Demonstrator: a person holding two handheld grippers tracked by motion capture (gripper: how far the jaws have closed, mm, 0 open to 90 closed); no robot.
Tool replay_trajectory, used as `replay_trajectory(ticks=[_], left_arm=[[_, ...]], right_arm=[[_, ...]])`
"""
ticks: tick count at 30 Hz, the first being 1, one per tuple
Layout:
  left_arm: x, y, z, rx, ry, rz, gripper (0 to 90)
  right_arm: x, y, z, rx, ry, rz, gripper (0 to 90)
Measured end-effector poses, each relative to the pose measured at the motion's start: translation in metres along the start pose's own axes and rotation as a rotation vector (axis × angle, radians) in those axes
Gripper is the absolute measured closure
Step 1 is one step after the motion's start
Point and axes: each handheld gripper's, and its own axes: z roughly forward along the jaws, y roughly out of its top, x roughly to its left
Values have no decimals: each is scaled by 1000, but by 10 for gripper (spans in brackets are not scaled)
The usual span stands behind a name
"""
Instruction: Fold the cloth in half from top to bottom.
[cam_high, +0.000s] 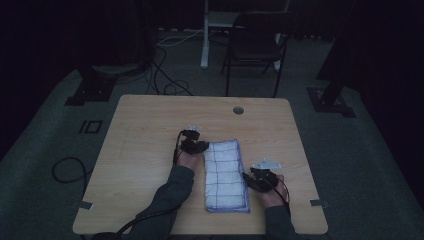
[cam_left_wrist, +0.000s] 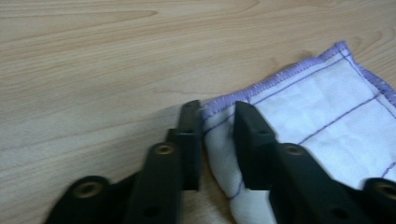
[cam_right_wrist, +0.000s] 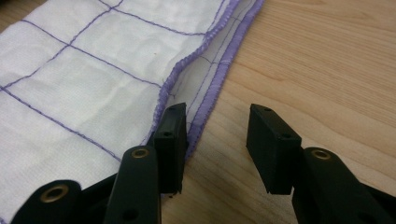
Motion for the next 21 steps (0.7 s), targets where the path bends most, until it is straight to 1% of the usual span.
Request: replay_trajectory(ticks=[2,5,8,11,15,17,18,21], left_arm=[[-1,1,1,8,0,10,805],[-3,1,2,11,6,31,844],[-2,4,4,10,6,37,854],[-1,7,6,11,9,44,858],[0,8,8,6,10,64,859],[0,8,8,-1,9,72,859],[1,8,8,-2,9,74,859],[1,9,9,-1,12,82,858]], right_arm=[[0,1,0,0,0,2,582],[1,2,-1,-3,-7,-12,583],[-1,6,-3,-26,-15,-7,588],[-5,12,-2,-41,-23,12,596],[-8,23,4,-48,-32,18,599],[-9,28,9,-61,-31,20,601],[-10,30,11,-61,-26,30,601],[-11,38,16,-72,-34,39,601]])
